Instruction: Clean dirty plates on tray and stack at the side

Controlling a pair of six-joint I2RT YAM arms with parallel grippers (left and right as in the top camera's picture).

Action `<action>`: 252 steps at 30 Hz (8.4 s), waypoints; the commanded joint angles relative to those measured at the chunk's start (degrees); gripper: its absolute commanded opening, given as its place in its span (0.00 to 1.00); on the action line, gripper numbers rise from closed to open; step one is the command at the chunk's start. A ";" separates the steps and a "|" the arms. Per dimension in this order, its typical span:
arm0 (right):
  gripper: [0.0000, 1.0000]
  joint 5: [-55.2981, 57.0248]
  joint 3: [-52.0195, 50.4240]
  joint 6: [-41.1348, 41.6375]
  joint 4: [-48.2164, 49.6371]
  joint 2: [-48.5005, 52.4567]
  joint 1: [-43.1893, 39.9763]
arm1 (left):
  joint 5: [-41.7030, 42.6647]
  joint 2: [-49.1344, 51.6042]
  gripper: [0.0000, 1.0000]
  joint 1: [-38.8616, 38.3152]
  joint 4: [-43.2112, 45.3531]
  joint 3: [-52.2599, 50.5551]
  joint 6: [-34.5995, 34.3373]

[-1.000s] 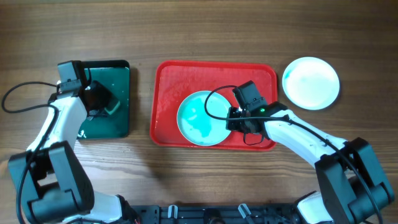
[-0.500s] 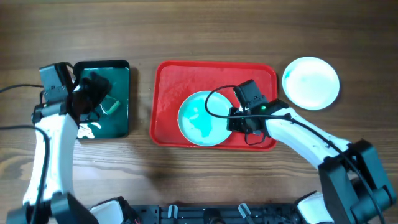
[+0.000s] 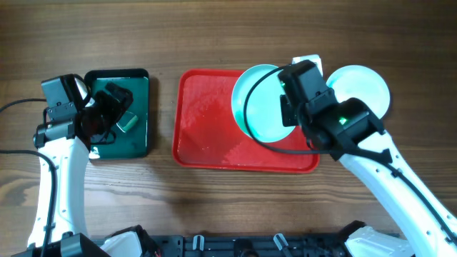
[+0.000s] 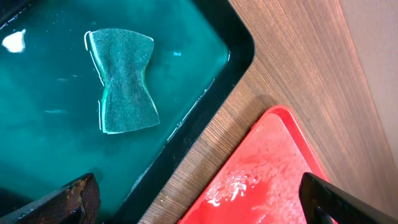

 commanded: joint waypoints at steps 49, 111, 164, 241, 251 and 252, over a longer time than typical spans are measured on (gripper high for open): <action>0.04 -25.38 0.72 4.46 13.73 28.76 -54.69 | 0.87 -0.33 1.00 0.22 0.15 -0.02 0.07; 1.00 -30.56 -75.49 2.05 62.38 -77.79 -38.38 | 0.87 -0.33 1.00 0.22 0.15 -0.02 0.07; 1.00 -30.21 -75.47 -19.19 56.33 -77.77 -38.38 | -4.96 -66.31 1.00 -13.33 24.76 -50.77 15.61; 1.00 -30.21 -75.47 -19.15 56.35 -77.55 -38.38 | -19.30 -77.02 1.00 -16.85 32.50 -55.12 34.40; 1.00 -30.21 -75.47 -19.17 56.33 -77.55 -38.38 | -19.30 -77.02 1.00 -16.85 32.50 -55.12 34.40; 1.00 -30.21 -75.47 -19.15 56.33 -77.55 -38.38 | -19.30 -77.02 1.00 -16.85 32.50 -55.12 34.40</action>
